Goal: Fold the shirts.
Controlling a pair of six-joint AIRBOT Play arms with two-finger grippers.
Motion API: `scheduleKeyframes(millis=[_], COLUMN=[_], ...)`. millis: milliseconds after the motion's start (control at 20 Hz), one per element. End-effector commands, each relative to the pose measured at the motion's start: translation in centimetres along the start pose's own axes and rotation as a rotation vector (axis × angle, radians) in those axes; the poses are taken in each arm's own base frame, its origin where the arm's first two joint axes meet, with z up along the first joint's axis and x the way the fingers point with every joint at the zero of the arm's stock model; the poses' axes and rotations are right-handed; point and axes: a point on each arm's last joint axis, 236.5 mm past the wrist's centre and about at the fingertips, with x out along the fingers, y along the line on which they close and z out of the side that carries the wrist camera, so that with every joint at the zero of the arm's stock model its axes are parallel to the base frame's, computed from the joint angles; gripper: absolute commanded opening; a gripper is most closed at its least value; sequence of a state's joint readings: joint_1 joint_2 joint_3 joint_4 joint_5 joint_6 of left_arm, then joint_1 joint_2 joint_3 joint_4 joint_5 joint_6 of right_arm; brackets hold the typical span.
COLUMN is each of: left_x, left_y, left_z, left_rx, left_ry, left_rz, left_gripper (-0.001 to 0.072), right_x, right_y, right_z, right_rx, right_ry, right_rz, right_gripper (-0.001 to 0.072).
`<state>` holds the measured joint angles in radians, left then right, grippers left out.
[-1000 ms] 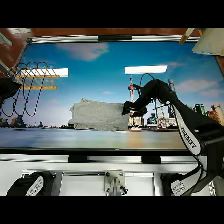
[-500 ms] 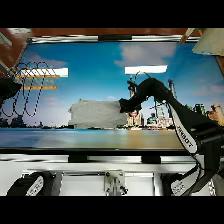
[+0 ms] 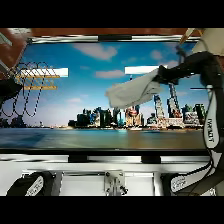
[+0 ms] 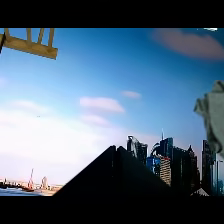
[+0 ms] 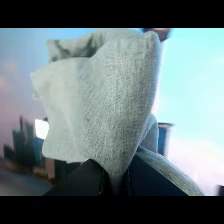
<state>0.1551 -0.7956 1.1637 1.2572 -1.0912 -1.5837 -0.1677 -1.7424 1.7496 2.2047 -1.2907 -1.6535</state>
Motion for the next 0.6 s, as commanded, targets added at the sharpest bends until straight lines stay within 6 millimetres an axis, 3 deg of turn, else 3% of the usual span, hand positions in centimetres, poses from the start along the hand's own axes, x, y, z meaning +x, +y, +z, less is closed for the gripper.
scheduleKeyframes(millis=[0, 150, 250, 400, 450, 550], left_x=[0.0, 0.0, 0.0, -0.1, 0.0, 0.0], left_y=[0.0, 0.0, -0.2, -1.3, -1.5, -2.1], left_z=[-1.1, -1.7, -1.7, -1.7, -1.8, -2.0], left_rx=[0.000, -0.001, -0.010, -0.024, -0.021, -0.011], left_ry=[0.045, 0.071, 0.071, 0.074, 0.077, 0.082], left_rz=[0.000, 0.000, -0.009, -0.051, -0.057, -0.069], left_gripper=[0.0030, 0.0029, 0.0029, 0.0030, 0.0030, 0.0030], right_x=[-8.0, -15.1, -18.4, -20.3, -20.7, -20.0], right_y=[-10.7, -19.3, -24.2, -29.3, -30.5, -31.4], right_z=[2.5, 1.3, -2.1, -10.8, -14.0, -18.2], right_rx=[0.243, 0.376, 0.487, 0.682, 0.750, 0.855], right_ry=[-0.138, -0.218, -0.172, 0.042, 0.114, 0.149], right_rz=[-0.178, -0.405, -0.546, -0.671, -0.703, -0.698], right_gripper=[0.0061, 0.0062, 0.0062, 0.0062, 0.0061, 0.0061])
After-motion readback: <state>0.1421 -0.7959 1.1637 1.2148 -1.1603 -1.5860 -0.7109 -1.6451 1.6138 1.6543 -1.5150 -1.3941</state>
